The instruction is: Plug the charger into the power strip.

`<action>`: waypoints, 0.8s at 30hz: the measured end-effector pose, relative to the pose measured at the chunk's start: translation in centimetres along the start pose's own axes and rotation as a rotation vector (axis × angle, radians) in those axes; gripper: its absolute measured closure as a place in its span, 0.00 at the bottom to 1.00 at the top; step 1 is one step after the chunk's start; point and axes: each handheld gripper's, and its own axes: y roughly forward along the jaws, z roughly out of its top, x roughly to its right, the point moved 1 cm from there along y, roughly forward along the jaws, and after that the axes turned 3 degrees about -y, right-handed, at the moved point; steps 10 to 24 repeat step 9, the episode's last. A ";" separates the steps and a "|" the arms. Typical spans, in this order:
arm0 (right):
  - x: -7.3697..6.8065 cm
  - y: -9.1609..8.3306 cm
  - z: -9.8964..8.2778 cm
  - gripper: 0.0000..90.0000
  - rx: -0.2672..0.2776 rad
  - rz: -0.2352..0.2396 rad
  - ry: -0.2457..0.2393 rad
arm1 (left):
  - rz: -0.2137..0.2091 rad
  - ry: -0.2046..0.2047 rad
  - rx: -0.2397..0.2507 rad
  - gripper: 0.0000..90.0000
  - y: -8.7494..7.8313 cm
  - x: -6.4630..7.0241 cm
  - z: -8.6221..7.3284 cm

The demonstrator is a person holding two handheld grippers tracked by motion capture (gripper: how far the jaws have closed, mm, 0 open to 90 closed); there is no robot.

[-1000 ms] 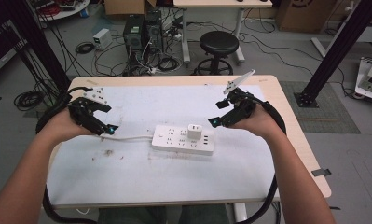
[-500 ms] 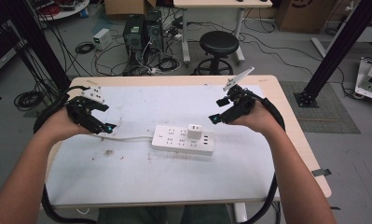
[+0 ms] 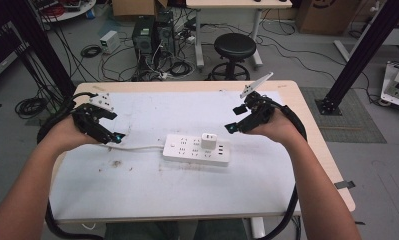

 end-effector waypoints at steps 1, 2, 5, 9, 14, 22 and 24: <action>0.0 0.0 0.0 0.19 0.001 0.001 0.000 | 0.000 0.000 0.000 0.21 0.0 0.0 0.0; 0.0 0.0 0.0 0.19 0.001 0.001 0.000 | -0.002 0.000 0.003 0.21 0.0 0.1 0.0; -0.1 0.1 0.1 0.19 -0.005 -0.002 -0.002 | -0.002 -0.004 0.005 0.21 -0.1 0.1 0.0; -0.4 -0.2 0.1 0.19 -0.003 -0.014 0.001 | -0.004 -0.005 0.011 0.21 -0.3 0.1 -0.1; -0.4 -0.2 0.1 0.19 -0.003 -0.014 0.001 | -0.004 -0.005 0.011 0.21 -0.3 0.1 -0.1; -0.4 -0.2 0.1 0.19 -0.003 -0.014 0.001 | -0.004 -0.005 0.011 0.21 -0.3 0.1 -0.1; -0.4 -0.2 0.1 0.19 -0.003 -0.014 0.001 | -0.004 -0.005 0.011 0.21 -0.3 0.1 -0.1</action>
